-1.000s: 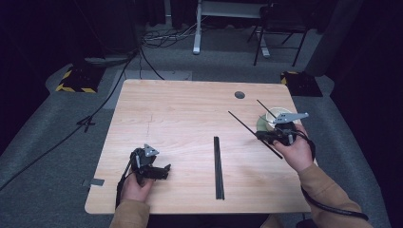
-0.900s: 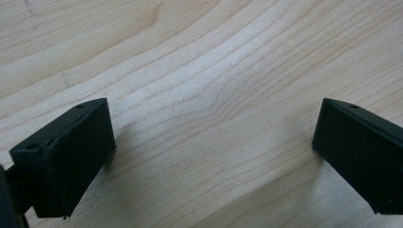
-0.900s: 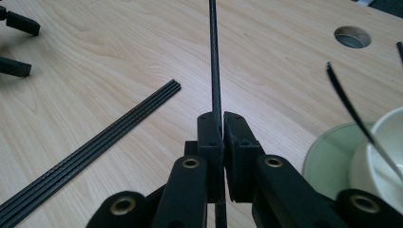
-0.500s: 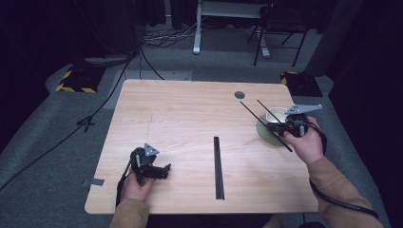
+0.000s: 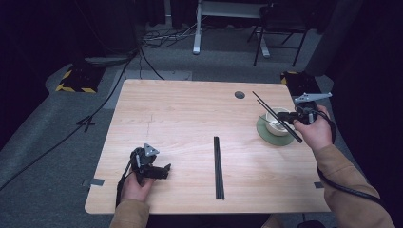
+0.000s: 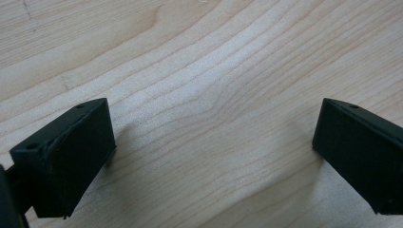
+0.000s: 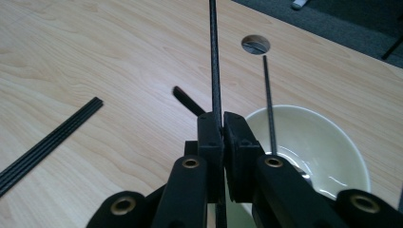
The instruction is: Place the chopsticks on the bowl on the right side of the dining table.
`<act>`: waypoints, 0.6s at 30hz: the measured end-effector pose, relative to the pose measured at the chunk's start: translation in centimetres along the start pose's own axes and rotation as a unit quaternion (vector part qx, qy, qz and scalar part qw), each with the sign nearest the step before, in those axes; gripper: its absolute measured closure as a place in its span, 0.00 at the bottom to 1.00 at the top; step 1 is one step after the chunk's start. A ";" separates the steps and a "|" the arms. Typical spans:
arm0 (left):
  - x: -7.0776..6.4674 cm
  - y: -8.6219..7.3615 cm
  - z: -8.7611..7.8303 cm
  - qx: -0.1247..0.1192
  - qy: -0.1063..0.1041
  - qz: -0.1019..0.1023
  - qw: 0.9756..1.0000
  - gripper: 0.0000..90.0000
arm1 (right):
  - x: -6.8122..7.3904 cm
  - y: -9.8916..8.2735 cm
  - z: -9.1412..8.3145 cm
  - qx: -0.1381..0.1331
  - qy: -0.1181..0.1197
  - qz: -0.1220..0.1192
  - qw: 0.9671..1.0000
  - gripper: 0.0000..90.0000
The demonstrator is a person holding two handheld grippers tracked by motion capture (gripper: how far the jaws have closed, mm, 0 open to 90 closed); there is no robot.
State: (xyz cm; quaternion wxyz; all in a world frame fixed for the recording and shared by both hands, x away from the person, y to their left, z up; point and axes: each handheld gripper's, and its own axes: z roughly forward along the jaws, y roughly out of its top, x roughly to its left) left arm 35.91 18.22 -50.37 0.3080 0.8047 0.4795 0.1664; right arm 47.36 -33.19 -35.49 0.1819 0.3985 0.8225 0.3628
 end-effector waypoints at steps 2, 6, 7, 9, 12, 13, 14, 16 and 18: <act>0.0 0.0 0.0 -0.001 0.000 0.000 1.000 0.01 | -0.3 0.0 0.0 0.003 -0.002 0.006 1.000 0.96; -0.1 -0.1 0.0 -0.003 0.001 -0.002 1.000 0.01 | -1.5 -0.1 0.4 0.006 -0.011 0.010 1.000 0.96; -0.1 -0.1 0.0 -0.003 0.001 -0.002 1.000 0.01 | -2.1 -0.1 0.5 0.009 -0.014 0.018 1.000 0.96; -0.1 -0.1 0.0 -0.003 0.001 -0.002 1.000 0.01 | -2.5 -0.1 0.6 0.010 -0.019 0.015 1.000 0.96; -0.1 -0.1 0.0 -0.003 0.001 -0.002 1.000 0.01 | -3.2 0.0 0.9 0.019 -0.024 0.023 0.999 0.96; -0.1 -0.1 0.0 -0.004 0.002 -0.002 1.000 0.01 | -3.4 0.0 1.0 0.020 -0.025 0.022 0.999 0.96; -0.1 -0.1 0.0 -0.003 0.001 -0.002 1.000 0.01 | -3.6 0.0 1.2 0.025 -0.026 0.024 0.999 0.96; -0.1 -0.1 0.0 -0.003 0.001 -0.003 1.000 0.01 | -4.0 -0.1 1.5 0.029 -0.028 0.028 0.999 0.96; -0.1 -0.1 0.0 -0.003 0.001 -0.002 1.000 0.01 | -4.6 -0.3 1.9 0.035 -0.030 0.034 0.998 0.96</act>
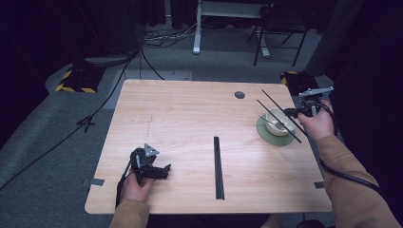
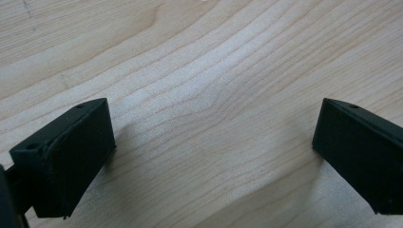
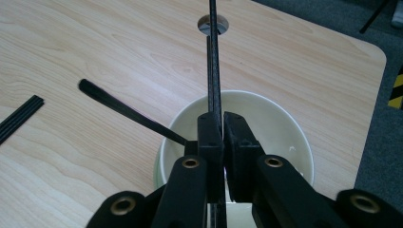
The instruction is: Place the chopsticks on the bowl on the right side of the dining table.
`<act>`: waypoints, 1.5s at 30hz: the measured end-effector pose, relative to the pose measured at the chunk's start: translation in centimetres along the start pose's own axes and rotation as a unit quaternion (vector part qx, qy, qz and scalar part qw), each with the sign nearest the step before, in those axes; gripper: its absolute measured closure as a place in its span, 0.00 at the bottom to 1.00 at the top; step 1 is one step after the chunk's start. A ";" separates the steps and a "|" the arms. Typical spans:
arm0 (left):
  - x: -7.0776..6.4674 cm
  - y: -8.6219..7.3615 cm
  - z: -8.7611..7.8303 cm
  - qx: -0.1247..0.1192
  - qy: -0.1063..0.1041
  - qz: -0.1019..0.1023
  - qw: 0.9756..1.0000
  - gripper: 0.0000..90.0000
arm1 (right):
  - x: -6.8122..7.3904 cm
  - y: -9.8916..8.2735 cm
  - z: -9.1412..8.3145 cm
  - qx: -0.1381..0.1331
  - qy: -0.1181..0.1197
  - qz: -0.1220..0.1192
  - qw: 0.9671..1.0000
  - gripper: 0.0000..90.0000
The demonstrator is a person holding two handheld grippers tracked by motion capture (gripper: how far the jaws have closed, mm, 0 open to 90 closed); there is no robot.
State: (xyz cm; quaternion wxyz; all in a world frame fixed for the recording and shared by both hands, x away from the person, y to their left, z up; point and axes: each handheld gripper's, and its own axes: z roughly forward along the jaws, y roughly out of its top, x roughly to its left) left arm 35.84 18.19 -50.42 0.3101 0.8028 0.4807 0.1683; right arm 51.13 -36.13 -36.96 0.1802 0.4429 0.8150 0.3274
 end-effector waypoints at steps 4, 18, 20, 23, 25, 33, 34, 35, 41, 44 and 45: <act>0.0 0.0 0.0 -0.001 0.000 -0.001 1.000 0.01 | -0.5 -0.2 0.5 0.007 -0.001 0.003 1.000 0.96; 0.0 0.0 0.0 0.000 -0.001 -0.001 1.000 0.01 | -1.7 -2.0 2.5 0.032 0.002 0.018 0.999 0.96; 0.0 0.0 0.0 0.000 0.000 -0.001 1.000 0.01 | -1.7 -2.0 2.6 0.030 0.006 0.022 0.999 0.96; 0.0 0.0 0.0 0.000 0.000 -0.001 1.000 0.01 | -1.8 -2.1 3.0 0.030 0.006 0.025 0.999 0.96; 0.0 0.0 0.0 0.000 0.000 -0.001 1.000 0.01 | -1.8 -2.2 3.3 0.032 0.008 0.027 0.999 0.96; 0.0 0.0 0.0 0.000 0.000 -0.001 1.000 0.01 | -1.7 -2.3 3.1 0.008 0.006 0.047 0.999 0.79; 0.0 0.0 0.0 0.000 -0.001 -0.001 1.000 0.01 | -1.7 -2.3 3.0 0.003 0.008 0.046 0.999 0.75; 0.0 0.0 0.0 0.000 -0.001 -0.001 1.000 0.01 | -1.5 -2.2 3.0 -0.001 0.006 0.046 0.999 0.71; 0.0 0.0 0.0 0.000 0.000 -0.001 1.000 0.01 | -0.5 -2.3 3.9 -0.003 0.000 0.029 1.000 0.57; 0.0 0.0 0.0 0.000 0.000 -0.001 1.000 0.01 | -0.4 -2.3 4.3 0.002 -0.008 0.023 1.000 0.57; 0.0 0.0 0.0 0.000 0.001 0.000 1.000 0.01 | -0.4 -2.3 4.5 0.008 -0.011 0.015 1.000 0.61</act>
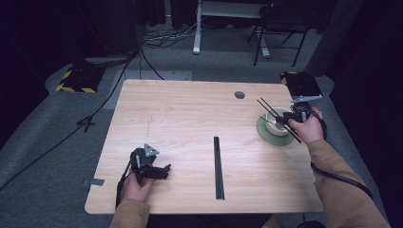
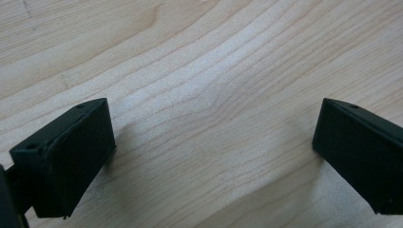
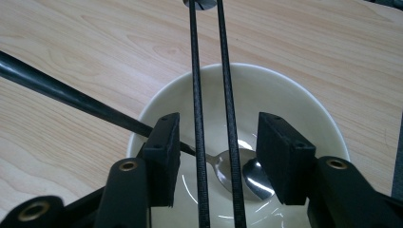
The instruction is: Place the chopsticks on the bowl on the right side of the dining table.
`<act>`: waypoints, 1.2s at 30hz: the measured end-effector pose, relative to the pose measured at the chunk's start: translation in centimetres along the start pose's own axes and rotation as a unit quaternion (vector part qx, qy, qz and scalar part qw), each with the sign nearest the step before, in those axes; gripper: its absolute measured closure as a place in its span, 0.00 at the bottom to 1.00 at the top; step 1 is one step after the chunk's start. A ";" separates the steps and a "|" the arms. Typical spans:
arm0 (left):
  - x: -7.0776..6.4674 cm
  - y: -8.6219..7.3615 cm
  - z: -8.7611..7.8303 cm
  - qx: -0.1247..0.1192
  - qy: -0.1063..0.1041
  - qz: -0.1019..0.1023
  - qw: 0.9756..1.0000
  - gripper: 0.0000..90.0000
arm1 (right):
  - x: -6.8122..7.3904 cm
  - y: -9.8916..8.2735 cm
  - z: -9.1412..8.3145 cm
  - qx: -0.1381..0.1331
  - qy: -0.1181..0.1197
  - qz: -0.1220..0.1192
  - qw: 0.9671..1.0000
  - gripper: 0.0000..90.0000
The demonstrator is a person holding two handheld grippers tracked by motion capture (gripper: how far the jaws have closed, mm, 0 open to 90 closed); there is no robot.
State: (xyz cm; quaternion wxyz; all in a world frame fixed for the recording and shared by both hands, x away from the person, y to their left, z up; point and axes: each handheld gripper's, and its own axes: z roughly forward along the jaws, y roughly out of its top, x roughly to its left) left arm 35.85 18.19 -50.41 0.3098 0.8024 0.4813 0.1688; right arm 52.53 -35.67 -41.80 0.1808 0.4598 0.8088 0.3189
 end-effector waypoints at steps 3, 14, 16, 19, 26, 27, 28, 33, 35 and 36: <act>0.0 0.0 0.0 -0.001 -0.001 -0.001 1.000 0.01 | 0.1 -0.1 0.3 0.012 0.015 -0.001 1.000 0.83; 0.0 0.0 0.0 0.000 -0.001 0.000 1.000 0.01 | 0.1 -0.4 -0.3 0.003 0.005 -0.012 1.000 0.66; 0.0 0.0 0.0 0.000 -0.001 -0.001 1.000 0.01 | 0.3 -0.6 -0.8 -0.005 0.000 -0.011 1.000 0.61; 0.0 0.0 0.0 0.000 -0.002 -0.001 1.000 0.01 | 0.4 -0.8 -1.3 -0.009 -0.003 -0.015 1.000 0.59; 0.1 0.1 0.0 0.005 -0.001 0.004 1.000 0.00 | 0.0 -2.6 -3.6 -0.017 -0.028 0.002 0.999 0.47; 0.0 0.2 0.0 0.005 -0.002 0.004 1.000 0.00 | -0.2 -2.9 -3.8 -0.015 -0.029 0.001 0.999 0.45; 0.0 0.2 0.0 0.005 -0.002 0.004 1.000 0.00 | -0.2 -2.9 -3.8 -0.015 -0.029 0.001 0.999 0.45; 0.0 0.2 0.0 0.004 -0.001 0.004 1.000 0.00 | -0.2 -4.3 -4.7 -0.004 -0.039 0.010 0.999 0.42; 0.0 0.2 0.0 0.004 -0.001 0.004 1.000 0.00 | -0.1 -4.8 -4.7 0.001 -0.040 0.007 0.999 0.42; 0.0 0.2 0.0 0.004 -0.001 0.004 1.000 0.00 | -0.1 -5.0 -4.7 0.001 -0.040 0.006 0.999 0.42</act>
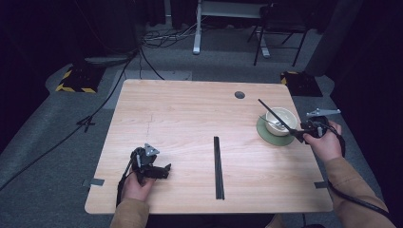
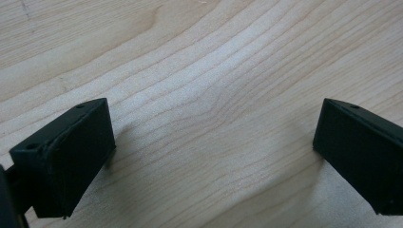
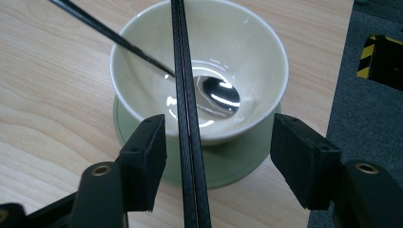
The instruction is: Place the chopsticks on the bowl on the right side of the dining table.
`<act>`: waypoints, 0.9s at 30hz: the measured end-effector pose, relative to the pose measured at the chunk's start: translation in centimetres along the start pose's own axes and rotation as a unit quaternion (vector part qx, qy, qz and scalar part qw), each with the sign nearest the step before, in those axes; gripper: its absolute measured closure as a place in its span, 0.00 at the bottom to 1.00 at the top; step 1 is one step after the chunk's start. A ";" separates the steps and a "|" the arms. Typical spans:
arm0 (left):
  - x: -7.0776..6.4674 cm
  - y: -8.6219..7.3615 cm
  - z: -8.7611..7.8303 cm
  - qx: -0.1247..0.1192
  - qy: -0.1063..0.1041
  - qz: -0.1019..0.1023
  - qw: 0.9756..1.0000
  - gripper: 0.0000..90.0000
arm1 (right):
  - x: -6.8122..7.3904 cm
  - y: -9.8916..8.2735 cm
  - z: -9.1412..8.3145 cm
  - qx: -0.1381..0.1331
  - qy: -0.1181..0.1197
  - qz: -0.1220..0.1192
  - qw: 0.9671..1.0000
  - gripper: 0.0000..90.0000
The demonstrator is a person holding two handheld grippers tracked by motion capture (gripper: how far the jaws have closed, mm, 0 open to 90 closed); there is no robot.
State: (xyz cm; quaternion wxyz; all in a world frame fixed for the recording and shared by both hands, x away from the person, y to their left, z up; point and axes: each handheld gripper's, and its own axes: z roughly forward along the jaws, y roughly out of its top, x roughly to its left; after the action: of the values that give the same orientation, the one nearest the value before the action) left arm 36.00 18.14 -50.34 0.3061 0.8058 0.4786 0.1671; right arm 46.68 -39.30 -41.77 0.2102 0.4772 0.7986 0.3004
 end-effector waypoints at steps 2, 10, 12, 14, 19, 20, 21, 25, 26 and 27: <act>0.0 0.0 0.0 0.001 0.000 0.000 1.000 0.00 | 0.0 -0.2 0.1 0.002 -0.002 -0.001 1.000 0.42; 0.0 0.0 0.0 0.001 0.000 0.000 1.000 0.00 | -1.3 -0.3 0.2 0.003 -0.033 0.019 0.999 0.44; 0.0 0.0 0.0 0.001 0.000 0.000 1.000 0.00 | -1.7 -0.2 0.3 0.002 -0.041 0.024 0.999 0.44; 0.0 0.0 0.0 0.001 0.000 0.000 1.000 0.00 | -2.1 -0.1 0.4 0.004 -0.047 0.029 0.998 0.44; 0.0 0.0 0.0 0.001 0.000 0.001 1.000 0.00 | -1.8 1.1 0.5 -0.010 -0.043 0.027 0.999 0.44; 0.0 -0.1 -0.1 0.002 -0.001 0.000 1.000 0.00 | -1.7 1.4 0.5 -0.013 -0.043 0.027 0.999 0.44; 0.0 -0.1 -0.1 0.002 -0.001 -0.002 1.000 0.00 | -1.6 1.9 0.7 -0.017 -0.043 0.026 0.999 0.44; -0.1 -0.2 -0.1 -0.002 0.000 -0.005 1.000 0.00 | -1.5 3.2 1.4 -0.024 -0.045 0.027 0.998 0.43; -0.1 -0.2 0.0 -0.003 0.001 -0.005 1.000 0.00 | -1.5 3.5 1.6 -0.023 -0.045 0.025 0.998 0.43; -0.1 -0.2 0.0 -0.003 0.001 -0.005 1.000 0.00 | -1.5 3.8 1.9 -0.023 -0.046 0.021 0.998 0.43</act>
State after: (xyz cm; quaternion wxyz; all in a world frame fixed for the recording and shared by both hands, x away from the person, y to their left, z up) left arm 35.79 18.12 -50.42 0.3090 0.8019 0.4829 0.1682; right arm 50.99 -38.71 -40.50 0.2512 0.5024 0.7707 0.3009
